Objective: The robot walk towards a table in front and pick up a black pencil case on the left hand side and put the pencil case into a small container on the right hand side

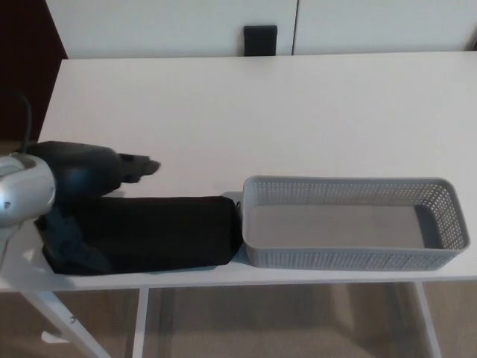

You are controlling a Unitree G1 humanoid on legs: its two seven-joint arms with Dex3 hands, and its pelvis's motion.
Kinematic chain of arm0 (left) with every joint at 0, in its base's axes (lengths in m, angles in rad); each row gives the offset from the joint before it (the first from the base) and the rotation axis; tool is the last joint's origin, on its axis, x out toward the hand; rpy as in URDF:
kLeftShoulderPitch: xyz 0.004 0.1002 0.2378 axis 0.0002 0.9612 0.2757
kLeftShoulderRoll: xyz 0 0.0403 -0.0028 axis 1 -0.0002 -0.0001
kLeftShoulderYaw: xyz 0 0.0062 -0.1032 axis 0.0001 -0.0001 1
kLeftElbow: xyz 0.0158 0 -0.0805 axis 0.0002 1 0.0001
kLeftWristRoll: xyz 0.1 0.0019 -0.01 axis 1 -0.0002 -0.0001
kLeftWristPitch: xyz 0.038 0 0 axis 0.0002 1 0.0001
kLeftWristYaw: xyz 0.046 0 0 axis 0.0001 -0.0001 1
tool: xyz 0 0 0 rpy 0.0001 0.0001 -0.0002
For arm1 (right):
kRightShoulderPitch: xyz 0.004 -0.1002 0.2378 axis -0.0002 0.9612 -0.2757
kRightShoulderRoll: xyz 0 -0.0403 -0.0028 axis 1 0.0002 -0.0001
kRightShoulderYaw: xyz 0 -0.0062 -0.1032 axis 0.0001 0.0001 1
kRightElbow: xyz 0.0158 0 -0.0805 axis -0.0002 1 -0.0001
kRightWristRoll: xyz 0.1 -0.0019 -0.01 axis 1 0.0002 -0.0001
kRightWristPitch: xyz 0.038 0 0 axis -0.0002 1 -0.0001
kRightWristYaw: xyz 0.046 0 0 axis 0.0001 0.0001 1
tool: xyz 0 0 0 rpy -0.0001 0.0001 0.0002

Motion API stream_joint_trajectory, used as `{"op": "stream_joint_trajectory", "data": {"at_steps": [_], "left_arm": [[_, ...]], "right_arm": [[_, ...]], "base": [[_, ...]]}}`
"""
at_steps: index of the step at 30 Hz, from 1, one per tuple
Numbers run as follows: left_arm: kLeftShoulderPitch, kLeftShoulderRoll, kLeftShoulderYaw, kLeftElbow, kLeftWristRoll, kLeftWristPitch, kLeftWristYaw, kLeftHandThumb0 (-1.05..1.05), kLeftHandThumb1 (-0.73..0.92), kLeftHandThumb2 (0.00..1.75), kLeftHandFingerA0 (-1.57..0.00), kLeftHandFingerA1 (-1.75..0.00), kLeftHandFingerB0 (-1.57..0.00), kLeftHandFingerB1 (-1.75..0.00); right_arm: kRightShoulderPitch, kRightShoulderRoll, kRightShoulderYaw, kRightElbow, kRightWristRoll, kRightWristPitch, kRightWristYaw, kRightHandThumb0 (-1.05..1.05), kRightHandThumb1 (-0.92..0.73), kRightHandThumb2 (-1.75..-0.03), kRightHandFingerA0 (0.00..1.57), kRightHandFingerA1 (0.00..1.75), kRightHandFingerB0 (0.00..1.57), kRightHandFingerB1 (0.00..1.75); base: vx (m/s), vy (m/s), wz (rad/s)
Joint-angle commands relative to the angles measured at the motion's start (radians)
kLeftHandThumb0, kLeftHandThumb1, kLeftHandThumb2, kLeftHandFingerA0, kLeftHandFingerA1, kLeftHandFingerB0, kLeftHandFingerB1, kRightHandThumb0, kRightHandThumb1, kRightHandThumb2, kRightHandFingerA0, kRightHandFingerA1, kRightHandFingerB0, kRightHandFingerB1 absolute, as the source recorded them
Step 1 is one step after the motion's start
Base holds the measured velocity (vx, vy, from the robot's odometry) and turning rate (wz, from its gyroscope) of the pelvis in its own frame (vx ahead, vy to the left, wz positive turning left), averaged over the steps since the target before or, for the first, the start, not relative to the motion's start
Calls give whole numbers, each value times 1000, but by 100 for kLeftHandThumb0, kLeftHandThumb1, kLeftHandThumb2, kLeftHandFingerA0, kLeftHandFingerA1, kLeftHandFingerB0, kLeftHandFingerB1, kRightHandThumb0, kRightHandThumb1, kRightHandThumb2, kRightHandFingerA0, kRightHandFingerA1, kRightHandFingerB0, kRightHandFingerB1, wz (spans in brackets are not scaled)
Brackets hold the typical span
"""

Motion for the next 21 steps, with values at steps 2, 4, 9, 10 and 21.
{"op": "stream_joint_trajectory", "data": {"at_steps": [2,4,9,10,21], "left_arm": [[-9,13,-12,32,159,38,-78,-70,37,75,0,0,0,0],[0,6,-6,32,176,32,-80,-70,37,75,0,0,0,0],[30,-17,9,29,197,32,-95,-70,38,75,0,0,0,0],[33,-20,12,30,202,31,-98,-70,38,75,0,0,0,0],[72,-85,30,54,233,35,-120,-72,39,76,0,0,0,0]], "right_arm": [[14,-8,-9,-25,24,51,6,-33,-69,-61,54,47,32,37],[18,-9,-6,-28,19,53,2,-33,-70,-62,52,46,31,37],[25,-5,-8,-23,29,56,11,-33,-70,-62,53,47,31,37],[25,-4,-8,-24,30,57,12,-33,-70,-62,53,47,31,37],[33,1,-22,-39,50,64,16,-34,-70,-62,52,47,32,36]], "base": [[0,0,0],[0,0,0],[0,0,0],[0,0,0],[0,0,0]]}}
